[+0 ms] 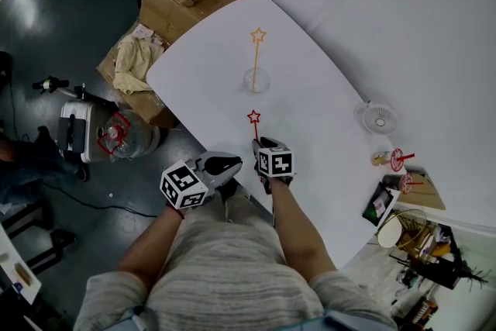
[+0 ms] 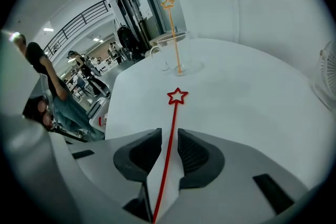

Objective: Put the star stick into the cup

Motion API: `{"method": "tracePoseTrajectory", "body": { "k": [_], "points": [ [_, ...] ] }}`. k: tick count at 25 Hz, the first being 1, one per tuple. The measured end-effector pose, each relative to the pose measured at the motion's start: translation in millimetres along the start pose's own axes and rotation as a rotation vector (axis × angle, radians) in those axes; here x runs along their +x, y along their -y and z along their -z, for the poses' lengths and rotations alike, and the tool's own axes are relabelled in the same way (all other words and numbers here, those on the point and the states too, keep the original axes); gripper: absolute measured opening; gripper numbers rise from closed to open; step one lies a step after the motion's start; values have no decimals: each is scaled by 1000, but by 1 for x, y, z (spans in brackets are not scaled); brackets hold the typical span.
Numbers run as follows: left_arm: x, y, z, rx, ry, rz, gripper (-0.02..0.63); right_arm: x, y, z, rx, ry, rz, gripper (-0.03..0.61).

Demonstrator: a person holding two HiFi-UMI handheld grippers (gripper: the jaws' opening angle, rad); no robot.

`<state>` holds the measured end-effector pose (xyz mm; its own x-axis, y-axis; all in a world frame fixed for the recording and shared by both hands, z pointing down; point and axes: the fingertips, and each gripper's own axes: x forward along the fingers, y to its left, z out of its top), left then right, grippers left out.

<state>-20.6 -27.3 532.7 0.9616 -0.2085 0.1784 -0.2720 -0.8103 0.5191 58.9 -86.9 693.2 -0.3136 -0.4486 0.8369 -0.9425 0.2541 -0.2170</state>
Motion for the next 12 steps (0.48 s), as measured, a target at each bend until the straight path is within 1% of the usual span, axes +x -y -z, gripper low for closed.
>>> {"method": "tracePoseTrajectory", "body": {
  "k": [2, 7, 9, 12],
  "points": [
    [0, -1, 0, -1, 0, -1, 20, 2, 0, 1, -4, -11, 11, 91],
    [1, -2, 0, -4, -1, 0, 20, 2, 4, 1, -11, -35, 53, 57],
    [1, -2, 0, -6, -2, -1, 20, 2, 4, 1, -31, -51, 76, 52],
    [3, -1, 1, -6, -4, 1, 20, 3, 2, 1, -88, -75, 109, 52]
  ]
}}
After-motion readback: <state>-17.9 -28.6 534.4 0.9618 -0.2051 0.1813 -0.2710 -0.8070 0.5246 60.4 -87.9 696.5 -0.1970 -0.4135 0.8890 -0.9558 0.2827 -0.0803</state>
